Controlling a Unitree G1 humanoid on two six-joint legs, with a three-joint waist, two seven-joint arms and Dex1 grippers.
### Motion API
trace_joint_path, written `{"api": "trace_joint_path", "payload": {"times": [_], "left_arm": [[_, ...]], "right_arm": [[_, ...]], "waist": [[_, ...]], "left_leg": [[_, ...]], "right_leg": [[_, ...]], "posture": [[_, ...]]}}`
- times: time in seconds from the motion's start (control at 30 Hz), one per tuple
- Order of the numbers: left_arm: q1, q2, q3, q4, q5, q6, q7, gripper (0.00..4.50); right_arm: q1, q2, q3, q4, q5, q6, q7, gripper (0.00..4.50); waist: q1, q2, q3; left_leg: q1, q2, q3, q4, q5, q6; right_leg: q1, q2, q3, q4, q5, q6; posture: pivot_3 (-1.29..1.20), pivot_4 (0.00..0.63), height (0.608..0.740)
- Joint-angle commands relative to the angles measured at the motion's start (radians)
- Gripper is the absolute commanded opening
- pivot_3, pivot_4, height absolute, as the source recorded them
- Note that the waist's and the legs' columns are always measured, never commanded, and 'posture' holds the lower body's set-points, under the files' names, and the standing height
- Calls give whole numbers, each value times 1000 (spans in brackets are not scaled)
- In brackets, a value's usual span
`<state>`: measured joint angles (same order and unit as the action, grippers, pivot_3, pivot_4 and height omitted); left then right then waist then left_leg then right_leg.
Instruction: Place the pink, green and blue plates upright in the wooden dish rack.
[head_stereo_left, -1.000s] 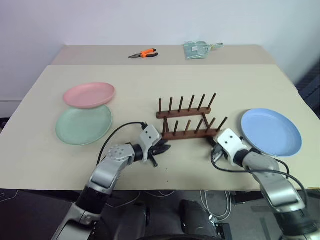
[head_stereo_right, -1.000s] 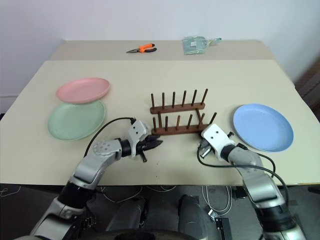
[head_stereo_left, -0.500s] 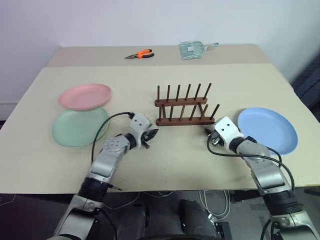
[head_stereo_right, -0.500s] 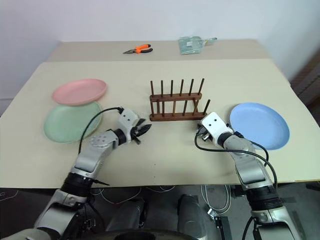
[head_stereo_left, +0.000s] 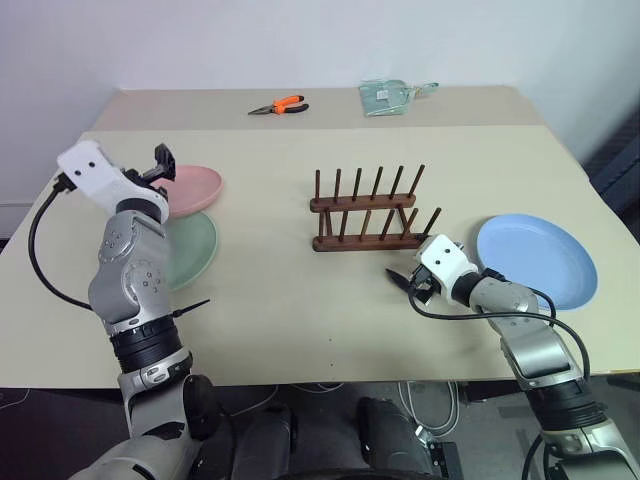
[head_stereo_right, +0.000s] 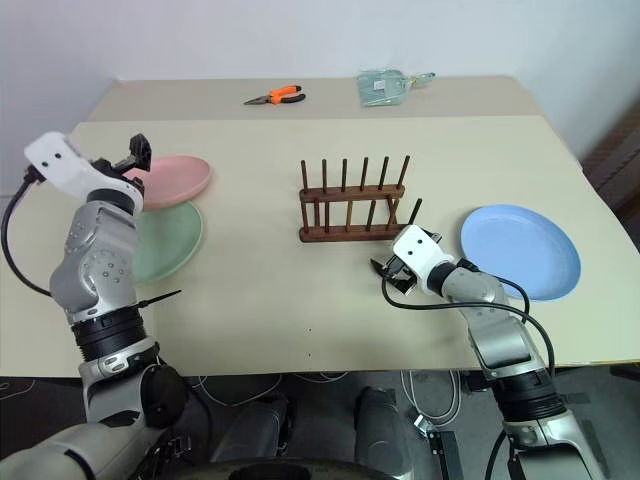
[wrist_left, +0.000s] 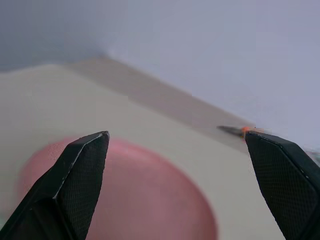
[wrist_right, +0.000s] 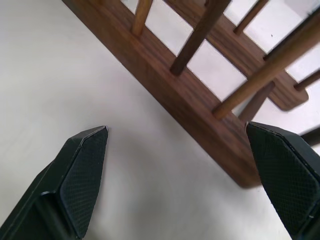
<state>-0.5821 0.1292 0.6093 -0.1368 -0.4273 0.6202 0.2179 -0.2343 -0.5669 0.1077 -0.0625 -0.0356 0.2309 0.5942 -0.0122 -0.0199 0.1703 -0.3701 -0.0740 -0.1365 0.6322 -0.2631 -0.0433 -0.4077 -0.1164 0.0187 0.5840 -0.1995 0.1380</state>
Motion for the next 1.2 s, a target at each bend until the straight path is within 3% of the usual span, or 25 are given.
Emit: {"api": "trace_joint_path", "payload": {"times": [0.03, 0.23, 0.3, 0.33, 0.37, 0.43, 0.57, 0.7, 0.8, 0.93, 1.07, 1.2], "left_arm": [[4, -21, 118, -70, -124, 101, 121, 4453], [-33, -38, 231, 4, -332, 201, 204, 4453], [-71, -23, 245, 99, -372, 195, 201, 3943], [-94, -13, 256, 157, -383, 179, 189, 3929], [-117, 3, 257, 219, -392, 164, 167, 3243], [-150, 31, 245, 305, -402, 143, 132, 2746], [-158, 58, 157, 301, -410, 148, 47, 749], [-124, 67, -10, 149, -390, 165, -68, 749], [-131, 45, -117, 51, -405, 186, -100, 749], [-159, 15, -305, -56, -383, 223, -149, 749], [-174, -35, -350, -90, -398, 232, -127, 749], [-182, -62, -374, -123, -418, 239, -127, 749]], "right_arm": [[-33, 4, 1, 10, 0, -41, 13, 4472], [-45, 18, 7, 19, -3, -60, 13, 4472], [-38, 24, 2, 11, -7, -66, -1, 4500], [-32, 27, -2, 2, -10, -70, -10, 4500], [-22, 28, -11, -10, -11, -70, -21, 4500], [4, 17, -38, -43, 7, -53, -18, 4500], [66, -48, -107, -144, 58, 0, 37, 4500], [116, -136, -207, -321, 172, 92, 124, 4500], [63, -161, -224, -407, 226, 123, 150, 4500], [-155, -112, -107, -411, 147, 83, 97, 4500], [-269, -81, -12, -369, 68, 38, 79, 4500], [-305, -131, 72, -327, -51, -68, 121, 4500]], "waist": [[1, 0, 0], [4, -1, 0], [4, -2, 1], [5, -2, 1], [3, -2, 1], [3, -2, 1], [3, -2, 1], [17, -4, 2], [16, -5, 2], [13, -5, 4], [19, -5, 4], [22, -5, 4]], "left_leg": [[0, 0, 0, 0, 0, 0], [-1, 0, 0, 1, 0, 0], [-1, 0, 0, 1, 0, 0], [-1, 0, 0, 1, 0, 0], [0, 0, 0, 1, 0, -1], [0, 0, 0, 0, 0, -1], [-1, 0, 0, 0, 0, -1], [-4, -1, 0, 1, 0, -1], [-2, 0, 0, 0, 0, -1], [-2, 1, 1, 1, 1, -2], [-2, 1, 1, -1, 1, -1], [-3, 0, 1, 0, 1, -2]], "right_leg": [[0, 0, 0, 0, 0, 0], [0, 0, 0, 0, 0, 0], [0, 0, 0, 0, 0, 0], [0, 0, 0, 0, 0, 0], [0, 0, 0, 0, 0, 0], [0, 0, 0, 0, 0, 0], [0, 0, 0, 0, 0, 0], [-2, 0, 0, -1, 0, -1], [-1, 0, 0, -1, 0, -1], [-1, 1, 0, -1, -1, 1], [-1, 1, 0, -2, 1, -2], [-3, 1, 0, -3, 1, -2]], "posture": [[0, 150, 740], [0, 150, 740], [0, 150, 740], [0, 150, 740], [0, 150, 740], [0, 150, 740], [0, 150, 740], [0, 150, 740], [0, 150, 740], [0, 150, 740], [0, 150, 740], [0, 150, 740]]}}
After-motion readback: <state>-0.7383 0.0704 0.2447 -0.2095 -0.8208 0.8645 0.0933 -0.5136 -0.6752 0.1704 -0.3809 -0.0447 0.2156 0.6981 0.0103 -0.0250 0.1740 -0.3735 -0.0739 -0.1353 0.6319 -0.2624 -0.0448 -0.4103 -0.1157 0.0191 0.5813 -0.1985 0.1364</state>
